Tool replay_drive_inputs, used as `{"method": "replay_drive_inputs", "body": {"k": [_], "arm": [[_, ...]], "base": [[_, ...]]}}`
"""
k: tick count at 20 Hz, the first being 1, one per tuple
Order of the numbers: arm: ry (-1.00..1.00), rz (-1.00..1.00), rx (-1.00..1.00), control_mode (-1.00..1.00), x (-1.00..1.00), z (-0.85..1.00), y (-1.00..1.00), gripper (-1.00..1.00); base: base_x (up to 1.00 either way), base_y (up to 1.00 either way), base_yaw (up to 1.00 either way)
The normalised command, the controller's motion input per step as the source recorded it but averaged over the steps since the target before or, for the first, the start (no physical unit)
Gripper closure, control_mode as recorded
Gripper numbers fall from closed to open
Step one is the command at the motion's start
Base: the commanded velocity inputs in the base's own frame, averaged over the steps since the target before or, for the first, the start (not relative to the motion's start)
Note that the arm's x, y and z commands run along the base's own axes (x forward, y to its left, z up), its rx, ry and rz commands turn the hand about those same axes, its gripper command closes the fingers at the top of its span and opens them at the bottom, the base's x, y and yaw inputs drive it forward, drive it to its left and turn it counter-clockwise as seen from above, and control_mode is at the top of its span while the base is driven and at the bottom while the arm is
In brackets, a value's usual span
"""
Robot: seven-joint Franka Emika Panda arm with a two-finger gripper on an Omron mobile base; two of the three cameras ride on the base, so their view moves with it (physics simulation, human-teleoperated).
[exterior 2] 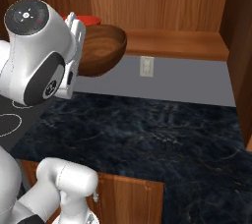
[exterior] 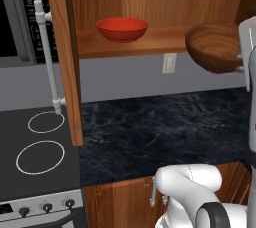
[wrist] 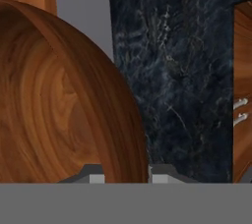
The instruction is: Move the bowls from the cabinet to the plates on the dining table.
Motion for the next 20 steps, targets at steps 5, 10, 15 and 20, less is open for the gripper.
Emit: {"method": "replay_drive_inputs", "body": {"k": [5,10,15,20], "arm": [[0.05,0.04,0.0,-1.0,-0.49,0.32,-0.02,1.0],[0.06,0.02,0.0,-1.0,-0.52,0.2,0.02,1.0],[0.0,0.0,0.0,1.0,0.0,0.0,0.0,1.0],[0.0,0.0,0.0,1.0,0.0,0.0,0.0,1.0]], "base": [[0.0,0.0,0.0],[0.0,0.0,0.0],[-0.41,0.03,0.0],[-0.57,0.07,0.0]]}}
